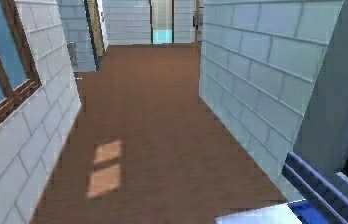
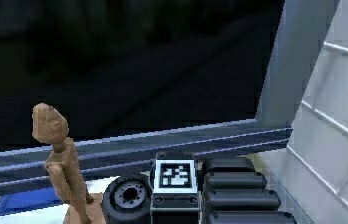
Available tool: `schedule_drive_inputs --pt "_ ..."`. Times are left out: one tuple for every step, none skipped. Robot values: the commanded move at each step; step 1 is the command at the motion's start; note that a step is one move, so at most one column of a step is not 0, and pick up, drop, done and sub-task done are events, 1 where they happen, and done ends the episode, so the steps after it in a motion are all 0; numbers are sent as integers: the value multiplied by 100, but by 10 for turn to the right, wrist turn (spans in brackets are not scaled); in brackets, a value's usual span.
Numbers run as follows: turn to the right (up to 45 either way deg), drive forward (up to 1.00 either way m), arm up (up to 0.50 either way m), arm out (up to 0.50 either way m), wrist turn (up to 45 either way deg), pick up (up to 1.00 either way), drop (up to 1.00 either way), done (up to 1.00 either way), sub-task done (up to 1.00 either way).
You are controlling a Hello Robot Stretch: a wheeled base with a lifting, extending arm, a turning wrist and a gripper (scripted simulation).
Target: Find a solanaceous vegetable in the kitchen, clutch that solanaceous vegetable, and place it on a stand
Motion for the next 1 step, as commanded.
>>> schedule_drive_inputs --pt "-450 0 0 0 0 0 0 0 0"
